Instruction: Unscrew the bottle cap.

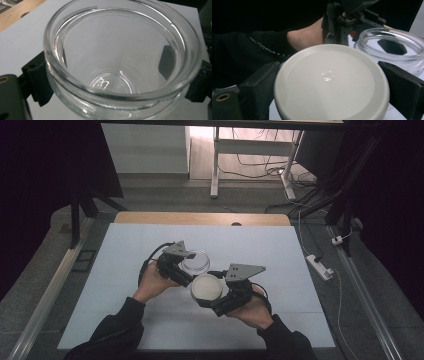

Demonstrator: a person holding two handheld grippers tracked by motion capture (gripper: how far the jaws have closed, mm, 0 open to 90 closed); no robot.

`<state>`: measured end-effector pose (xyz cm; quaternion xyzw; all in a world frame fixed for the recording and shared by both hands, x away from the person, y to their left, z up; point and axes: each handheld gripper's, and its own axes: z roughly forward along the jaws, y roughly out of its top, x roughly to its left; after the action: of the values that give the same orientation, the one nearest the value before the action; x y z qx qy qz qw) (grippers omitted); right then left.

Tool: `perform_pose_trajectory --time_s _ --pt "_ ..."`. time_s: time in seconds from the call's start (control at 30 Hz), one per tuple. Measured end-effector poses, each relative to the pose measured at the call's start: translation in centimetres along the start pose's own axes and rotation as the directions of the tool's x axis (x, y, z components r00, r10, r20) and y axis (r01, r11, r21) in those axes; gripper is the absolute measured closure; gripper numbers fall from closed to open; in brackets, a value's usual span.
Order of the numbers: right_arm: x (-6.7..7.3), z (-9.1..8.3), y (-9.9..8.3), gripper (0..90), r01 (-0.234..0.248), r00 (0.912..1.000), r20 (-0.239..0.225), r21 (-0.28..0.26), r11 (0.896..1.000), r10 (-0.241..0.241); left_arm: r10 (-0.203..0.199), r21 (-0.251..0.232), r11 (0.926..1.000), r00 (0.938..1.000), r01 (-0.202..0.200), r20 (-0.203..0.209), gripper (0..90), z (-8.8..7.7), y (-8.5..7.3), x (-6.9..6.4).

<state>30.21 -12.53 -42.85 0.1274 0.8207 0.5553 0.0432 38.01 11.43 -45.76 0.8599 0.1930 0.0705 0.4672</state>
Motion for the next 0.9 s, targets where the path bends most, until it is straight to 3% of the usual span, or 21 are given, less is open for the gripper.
perform_pose_trajectory --time_s 0.33,0.9 --pt "0.5 0.5 -1.2 7.8 0.005 0.9999 0.015 -0.001 1.0 -0.005 -0.008 -0.026 0.9996 0.9997 0.008 -0.023 7.4 0.3 0.5 0.4" --pt "0.8 2.0 -3.7 7.8 0.007 0.9997 0.025 0.055 0.998 -0.009 -0.02 -0.043 0.9989 0.9987 0.018 -0.048 7.4 1.7 0.6 0.9"
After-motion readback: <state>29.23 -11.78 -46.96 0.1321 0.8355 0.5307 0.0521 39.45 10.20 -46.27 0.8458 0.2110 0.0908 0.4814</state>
